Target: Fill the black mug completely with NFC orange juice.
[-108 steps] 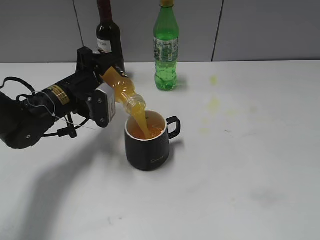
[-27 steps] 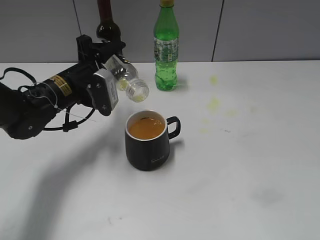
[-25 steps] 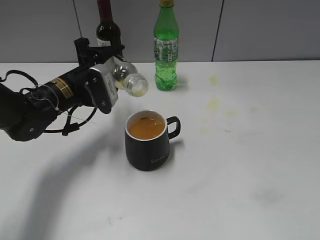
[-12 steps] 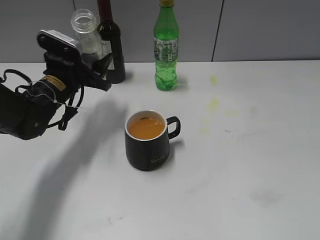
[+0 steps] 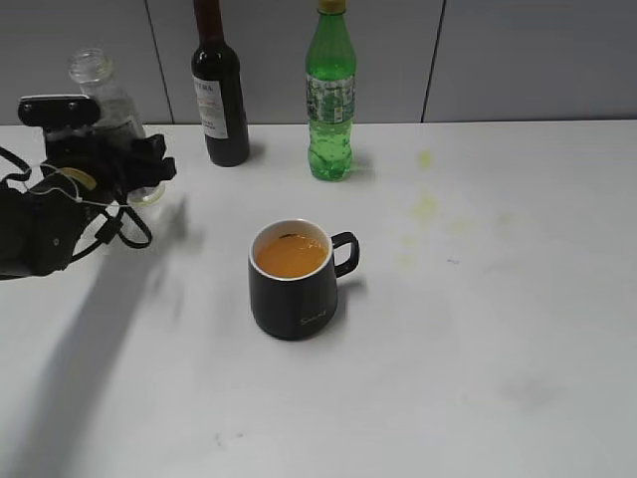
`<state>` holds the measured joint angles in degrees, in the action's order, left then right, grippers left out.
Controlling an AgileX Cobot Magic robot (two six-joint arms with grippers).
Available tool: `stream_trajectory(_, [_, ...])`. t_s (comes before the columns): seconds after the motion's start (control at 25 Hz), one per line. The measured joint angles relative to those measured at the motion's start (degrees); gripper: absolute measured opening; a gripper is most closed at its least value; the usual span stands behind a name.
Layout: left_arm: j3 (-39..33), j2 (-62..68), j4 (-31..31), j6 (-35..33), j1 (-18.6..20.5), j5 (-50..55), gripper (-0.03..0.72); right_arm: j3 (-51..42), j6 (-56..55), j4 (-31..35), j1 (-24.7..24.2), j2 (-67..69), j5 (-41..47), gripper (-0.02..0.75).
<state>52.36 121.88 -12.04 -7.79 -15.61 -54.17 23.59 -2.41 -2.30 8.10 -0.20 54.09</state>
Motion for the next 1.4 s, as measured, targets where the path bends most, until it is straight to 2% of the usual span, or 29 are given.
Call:
stream_trajectory(0.32, [0.9,4.1,1.5,0.4,3.8,1.2,0.468,0.0,0.0,0.0,0.0,0.0,0.0,0.553])
stream_trajectory(0.72, [8.1,7.5,6.2,0.4,4.1,5.3,0.47,0.0,0.0,0.0,0.0,0.0,0.0,0.553])
stream_trajectory(0.8, [8.3,7.8,6.5,0.4,4.1,4.8,0.503,0.0,0.0,0.0,0.0,0.0,0.0,0.553])
stream_trajectory(1.0, [8.3,8.6,5.4,0.4,4.1,5.9,0.645,0.0,0.0,0.0,0.0,0.0,0.0,0.553])
stream_trajectory(1.4, [6.5,8.1,3.9,0.4,2.9,5.3,0.667,0.0,0.0,0.0,0.0,0.0,0.0,0.553])
